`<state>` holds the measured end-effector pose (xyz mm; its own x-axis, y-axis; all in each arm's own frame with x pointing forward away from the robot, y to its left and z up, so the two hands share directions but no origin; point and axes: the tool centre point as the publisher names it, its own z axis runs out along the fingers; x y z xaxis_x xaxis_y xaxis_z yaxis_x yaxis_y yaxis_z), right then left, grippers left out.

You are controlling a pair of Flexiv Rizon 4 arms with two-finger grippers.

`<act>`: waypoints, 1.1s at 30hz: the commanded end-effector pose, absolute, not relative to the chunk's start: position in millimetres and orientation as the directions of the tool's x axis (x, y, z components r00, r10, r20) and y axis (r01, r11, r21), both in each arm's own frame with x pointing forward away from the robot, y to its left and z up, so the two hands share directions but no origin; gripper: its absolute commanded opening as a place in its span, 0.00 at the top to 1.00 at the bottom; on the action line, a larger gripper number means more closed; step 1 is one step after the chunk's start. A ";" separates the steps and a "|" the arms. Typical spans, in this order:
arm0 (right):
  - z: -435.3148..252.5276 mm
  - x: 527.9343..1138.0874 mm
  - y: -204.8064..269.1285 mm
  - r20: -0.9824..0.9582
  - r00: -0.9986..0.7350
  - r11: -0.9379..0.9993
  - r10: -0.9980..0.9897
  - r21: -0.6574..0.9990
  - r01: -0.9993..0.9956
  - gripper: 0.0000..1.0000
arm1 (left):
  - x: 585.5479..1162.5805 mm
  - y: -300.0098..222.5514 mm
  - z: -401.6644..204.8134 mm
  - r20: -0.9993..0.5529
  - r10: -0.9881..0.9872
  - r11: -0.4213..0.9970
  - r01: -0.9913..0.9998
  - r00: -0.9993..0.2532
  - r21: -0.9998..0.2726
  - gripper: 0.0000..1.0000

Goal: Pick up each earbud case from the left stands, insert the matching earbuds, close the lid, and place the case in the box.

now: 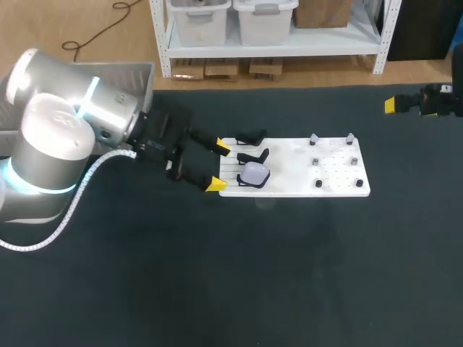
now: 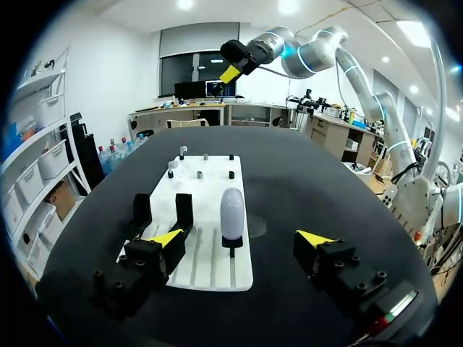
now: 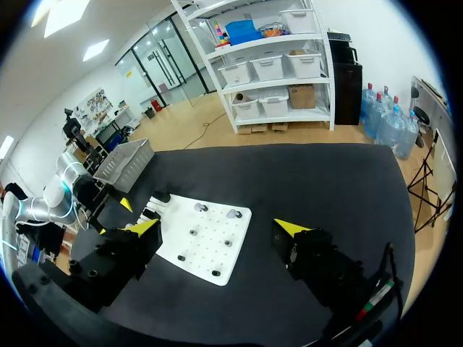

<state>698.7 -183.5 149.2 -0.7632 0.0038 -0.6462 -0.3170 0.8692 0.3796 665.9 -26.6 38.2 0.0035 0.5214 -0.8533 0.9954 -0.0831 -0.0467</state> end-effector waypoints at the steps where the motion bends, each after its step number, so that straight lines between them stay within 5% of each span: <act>1: 149.1 698.8 -183.8 -0.646 -0.763 0.869 0.003 0.380 -0.318 0.00 | 672.4 -34.9 31.6 -0.849 0.527 -0.093 0.995 0.020 -0.034 0.00; 15: 149.1 698.8 -183.8 -0.646 -0.763 0.869 0.003 0.380 -0.318 0.00 | 674.5 -44.8 24.6 -0.854 0.521 -0.084 0.995 -0.001 -0.052 0.00; 24: 149.1 698.8 -183.8 -0.646 -0.763 0.869 0.003 0.380 -0.318 0.00 | 671.1 -51.4 20.8 -0.859 0.512 -0.099 0.993 -0.009 -0.070 0.50; 33: 149.1 698.8 -183.8 -0.646 -0.763 0.869 0.003 0.380 -0.318 0.00 | 672.4 -57.6 17.6 -0.865 0.502 -0.092 0.992 -0.024 -0.081 0.53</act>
